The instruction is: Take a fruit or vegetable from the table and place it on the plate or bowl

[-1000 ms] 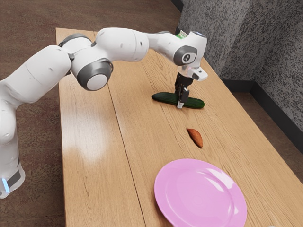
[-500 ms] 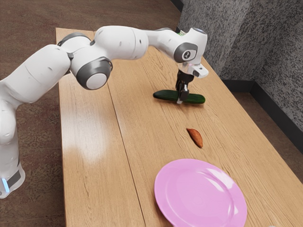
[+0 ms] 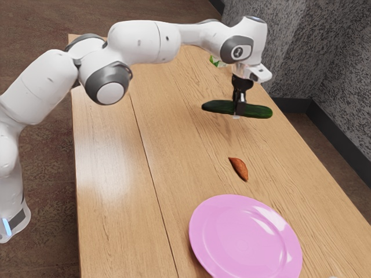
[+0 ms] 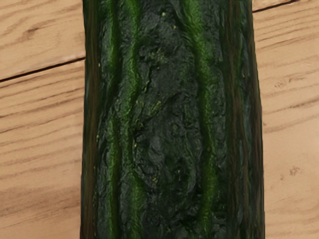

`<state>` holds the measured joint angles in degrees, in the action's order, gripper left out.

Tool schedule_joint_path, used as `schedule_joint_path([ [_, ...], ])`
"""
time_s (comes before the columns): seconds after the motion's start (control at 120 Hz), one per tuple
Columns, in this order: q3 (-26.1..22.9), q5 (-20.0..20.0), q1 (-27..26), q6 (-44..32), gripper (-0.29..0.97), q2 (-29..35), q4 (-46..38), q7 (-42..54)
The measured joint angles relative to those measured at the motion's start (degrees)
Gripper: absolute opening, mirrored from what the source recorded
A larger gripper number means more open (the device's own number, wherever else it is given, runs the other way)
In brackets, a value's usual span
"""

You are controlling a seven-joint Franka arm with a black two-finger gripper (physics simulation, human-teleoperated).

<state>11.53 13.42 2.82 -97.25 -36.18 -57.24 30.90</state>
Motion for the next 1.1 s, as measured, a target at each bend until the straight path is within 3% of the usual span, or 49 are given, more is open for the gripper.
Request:
schedule_joint_path([
  [0.625,-1.4,-0.1,-17.7,3.5,0.18,4.3,-0.9,-0.9],
  [1.1,-1.6,-0.1,-27.8,2.2,0.18,7.8,-11.2,-3.4],
])
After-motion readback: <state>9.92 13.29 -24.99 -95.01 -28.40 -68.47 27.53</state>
